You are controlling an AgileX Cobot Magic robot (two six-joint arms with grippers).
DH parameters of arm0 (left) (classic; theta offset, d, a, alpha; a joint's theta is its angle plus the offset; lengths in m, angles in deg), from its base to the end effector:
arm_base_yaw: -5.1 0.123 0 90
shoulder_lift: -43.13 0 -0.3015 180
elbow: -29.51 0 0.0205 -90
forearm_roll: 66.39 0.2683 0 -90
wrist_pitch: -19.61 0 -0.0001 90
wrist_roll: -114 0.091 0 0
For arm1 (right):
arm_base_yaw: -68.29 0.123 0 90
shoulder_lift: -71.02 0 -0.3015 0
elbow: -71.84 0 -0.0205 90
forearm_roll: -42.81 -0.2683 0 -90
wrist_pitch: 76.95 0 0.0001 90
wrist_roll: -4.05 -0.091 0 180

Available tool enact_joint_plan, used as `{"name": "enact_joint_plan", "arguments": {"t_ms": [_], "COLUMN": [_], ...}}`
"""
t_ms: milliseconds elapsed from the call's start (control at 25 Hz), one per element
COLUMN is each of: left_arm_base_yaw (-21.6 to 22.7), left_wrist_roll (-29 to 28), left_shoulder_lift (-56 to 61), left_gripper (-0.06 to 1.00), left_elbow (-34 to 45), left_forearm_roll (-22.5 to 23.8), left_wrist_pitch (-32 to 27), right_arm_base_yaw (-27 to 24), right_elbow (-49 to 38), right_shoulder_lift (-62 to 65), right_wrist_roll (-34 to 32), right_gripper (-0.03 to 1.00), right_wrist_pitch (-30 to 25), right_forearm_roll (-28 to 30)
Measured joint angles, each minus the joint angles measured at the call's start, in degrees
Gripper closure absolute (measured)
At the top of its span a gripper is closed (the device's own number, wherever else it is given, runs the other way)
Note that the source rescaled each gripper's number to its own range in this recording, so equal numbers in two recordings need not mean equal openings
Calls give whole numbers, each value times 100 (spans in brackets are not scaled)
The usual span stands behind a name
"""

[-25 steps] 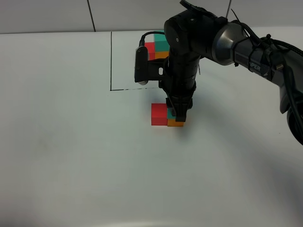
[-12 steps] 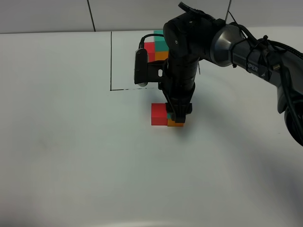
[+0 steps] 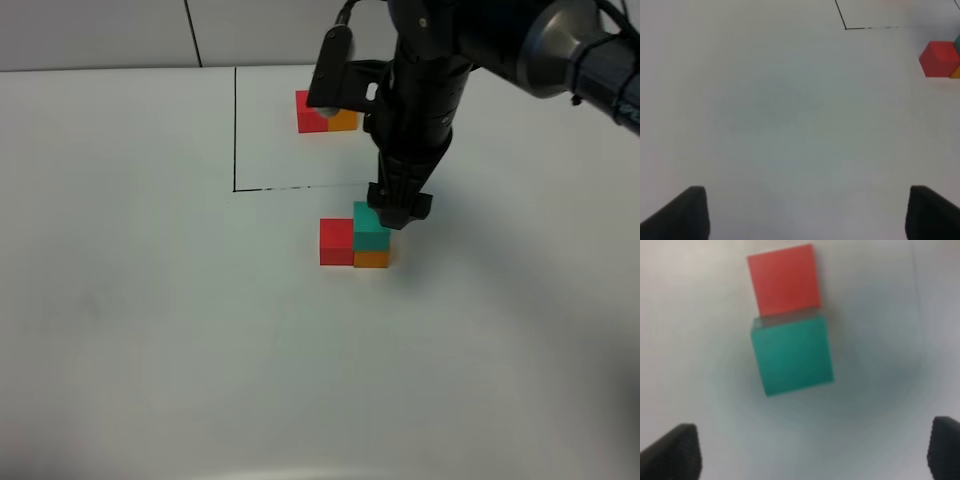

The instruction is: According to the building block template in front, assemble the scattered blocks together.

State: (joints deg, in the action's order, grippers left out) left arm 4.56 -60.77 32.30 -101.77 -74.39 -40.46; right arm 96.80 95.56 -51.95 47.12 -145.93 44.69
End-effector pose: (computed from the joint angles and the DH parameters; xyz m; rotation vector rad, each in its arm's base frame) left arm 0.0033 -0.0110 0.2889 0.1055 2.0789 -0.1187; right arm 0.3973 0.2127 0.2640 -1.7300 2.3779 -0.0849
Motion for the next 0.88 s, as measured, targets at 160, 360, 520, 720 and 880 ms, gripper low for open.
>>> {"name": "enact_joint_plan", "arguments": {"t_ms": [160,360,520,720,880], "left_arm_base_yaw": [0,0,0,0,0], "left_wrist_roll": [0,0,-2,-2,-2], "left_shoulder_lift": [0,0,0,0,0], "left_gripper": [27,27,27,27,27], "left_elbow": [0,0,0,0,0], "left_forearm_roll": [0,0,0,0,0], "left_wrist_pitch": [0,0,0,0,0], "right_arm_base_yaw": [-283,-551,-712,-757,-757], "right_elbow": [-1041,-2946,-4123,-4579,-4596], "right_shoulder_lift": [790,2130,3250,3986,4059], "right_wrist_roll": [-402,-1206,-1979,-2561,-2946], "right_gripper": [11,11,11,11,11], "right_wrist_pitch": [144,1054,1526,1855,2221], "right_forearm_roll": [-107,-188,-188,70,188]}}
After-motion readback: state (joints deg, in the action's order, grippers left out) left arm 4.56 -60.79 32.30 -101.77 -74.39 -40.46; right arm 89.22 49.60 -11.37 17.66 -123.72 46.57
